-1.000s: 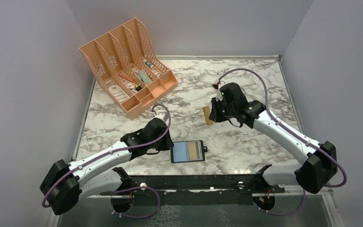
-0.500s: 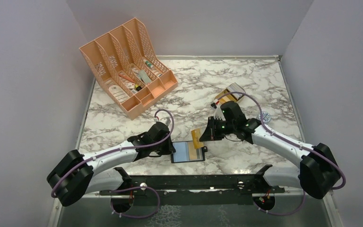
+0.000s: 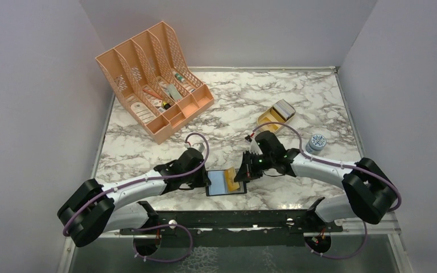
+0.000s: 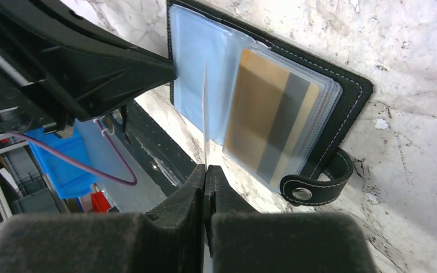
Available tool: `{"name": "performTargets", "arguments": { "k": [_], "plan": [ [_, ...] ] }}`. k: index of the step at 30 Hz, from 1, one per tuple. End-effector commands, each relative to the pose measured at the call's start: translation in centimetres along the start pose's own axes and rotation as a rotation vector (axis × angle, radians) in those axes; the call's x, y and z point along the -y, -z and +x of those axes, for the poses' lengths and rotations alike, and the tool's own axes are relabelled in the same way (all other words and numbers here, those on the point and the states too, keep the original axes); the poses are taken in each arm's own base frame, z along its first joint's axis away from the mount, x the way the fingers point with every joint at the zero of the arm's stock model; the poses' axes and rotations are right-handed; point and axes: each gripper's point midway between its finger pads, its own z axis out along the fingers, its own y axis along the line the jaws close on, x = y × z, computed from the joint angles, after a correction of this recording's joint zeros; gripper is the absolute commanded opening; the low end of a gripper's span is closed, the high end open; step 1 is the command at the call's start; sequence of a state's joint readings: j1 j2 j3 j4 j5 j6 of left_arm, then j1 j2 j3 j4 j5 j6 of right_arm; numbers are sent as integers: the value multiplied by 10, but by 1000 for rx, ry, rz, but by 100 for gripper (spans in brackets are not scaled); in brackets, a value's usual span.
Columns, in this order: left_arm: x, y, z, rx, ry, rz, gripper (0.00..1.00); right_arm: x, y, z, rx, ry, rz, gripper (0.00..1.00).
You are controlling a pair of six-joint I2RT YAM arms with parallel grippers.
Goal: Put the credit cards into the card holder
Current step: Insert the credit card into the card holder.
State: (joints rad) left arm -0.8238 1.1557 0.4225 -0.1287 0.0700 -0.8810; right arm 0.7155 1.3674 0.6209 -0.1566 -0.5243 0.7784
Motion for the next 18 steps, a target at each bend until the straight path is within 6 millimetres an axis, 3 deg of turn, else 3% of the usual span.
{"name": "performTargets", "arguments": {
  "k": [1, 6, 18],
  "plan": [
    [-4, 0, 1, 11, 3, -2, 0, 2, -9, 0, 4, -13, -2, 1],
    [-7, 1, 2, 10, 0, -8, 0, 17, -15, 0, 3, -39, 61, 1],
    [-7, 1, 3, 12, 0, -2, 0, 27, -26, 9, -44, -68, 69, 4]
  ]
}}
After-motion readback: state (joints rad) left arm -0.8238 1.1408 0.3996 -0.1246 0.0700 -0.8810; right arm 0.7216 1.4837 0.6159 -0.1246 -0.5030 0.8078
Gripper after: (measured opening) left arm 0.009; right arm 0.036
